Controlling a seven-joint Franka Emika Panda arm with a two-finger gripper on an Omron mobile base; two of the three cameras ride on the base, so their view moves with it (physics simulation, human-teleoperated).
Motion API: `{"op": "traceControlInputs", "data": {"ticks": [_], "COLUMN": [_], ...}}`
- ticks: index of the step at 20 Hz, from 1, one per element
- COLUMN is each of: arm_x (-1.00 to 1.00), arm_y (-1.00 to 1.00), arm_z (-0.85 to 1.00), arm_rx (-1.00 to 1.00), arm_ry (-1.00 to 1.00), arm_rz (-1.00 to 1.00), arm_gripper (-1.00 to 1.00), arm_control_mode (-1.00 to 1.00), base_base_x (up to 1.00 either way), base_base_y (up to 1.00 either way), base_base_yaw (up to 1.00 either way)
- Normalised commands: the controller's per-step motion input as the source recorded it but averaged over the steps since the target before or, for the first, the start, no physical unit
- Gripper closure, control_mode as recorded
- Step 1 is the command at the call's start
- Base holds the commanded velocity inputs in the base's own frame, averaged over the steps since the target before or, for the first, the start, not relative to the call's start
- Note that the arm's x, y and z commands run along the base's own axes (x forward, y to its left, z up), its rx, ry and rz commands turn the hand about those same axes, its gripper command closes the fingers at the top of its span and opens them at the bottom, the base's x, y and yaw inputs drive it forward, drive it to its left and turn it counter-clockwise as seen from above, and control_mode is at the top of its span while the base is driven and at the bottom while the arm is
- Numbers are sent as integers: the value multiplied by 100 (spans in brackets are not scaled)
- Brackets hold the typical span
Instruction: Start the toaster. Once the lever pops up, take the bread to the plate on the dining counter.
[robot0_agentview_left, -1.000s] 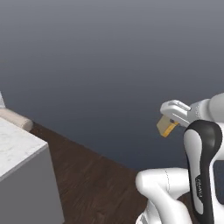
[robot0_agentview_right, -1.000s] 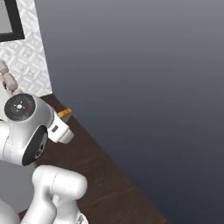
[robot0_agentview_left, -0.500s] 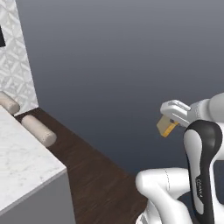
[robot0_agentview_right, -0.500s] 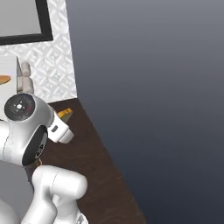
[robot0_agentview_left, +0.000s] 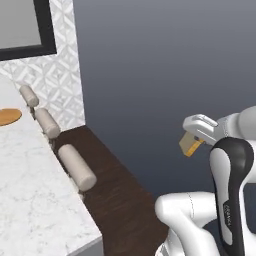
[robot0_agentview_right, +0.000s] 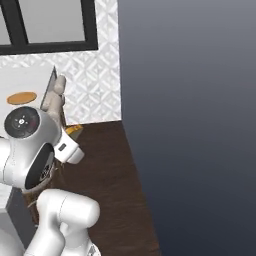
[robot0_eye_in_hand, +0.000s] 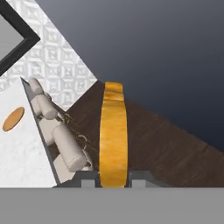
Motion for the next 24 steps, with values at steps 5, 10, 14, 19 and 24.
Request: {"op": "traceControlInputs", "data": {"ticks": [5, 10, 14, 19, 24], "arm_x": [0, 0, 0, 0, 0], "arm_y": [0, 0, 0, 0, 0], "arm_z": [0, 0, 0, 0, 0], "arm_rx": [0, 0, 0, 0, 0], "arm_ry": [0, 0, 0, 0, 0], "arm_rz": [0, 0, 0, 0, 0], "arm_gripper": [100, 100, 100, 100, 100], "arm_control_mode": [100, 100, 100, 100, 100], "base_base_x": [100, 100, 100, 100, 100], "base_base_y": [-35, -21, 0, -11, -22], "base_base_yaw": [41, 38, 37, 35, 33]}}
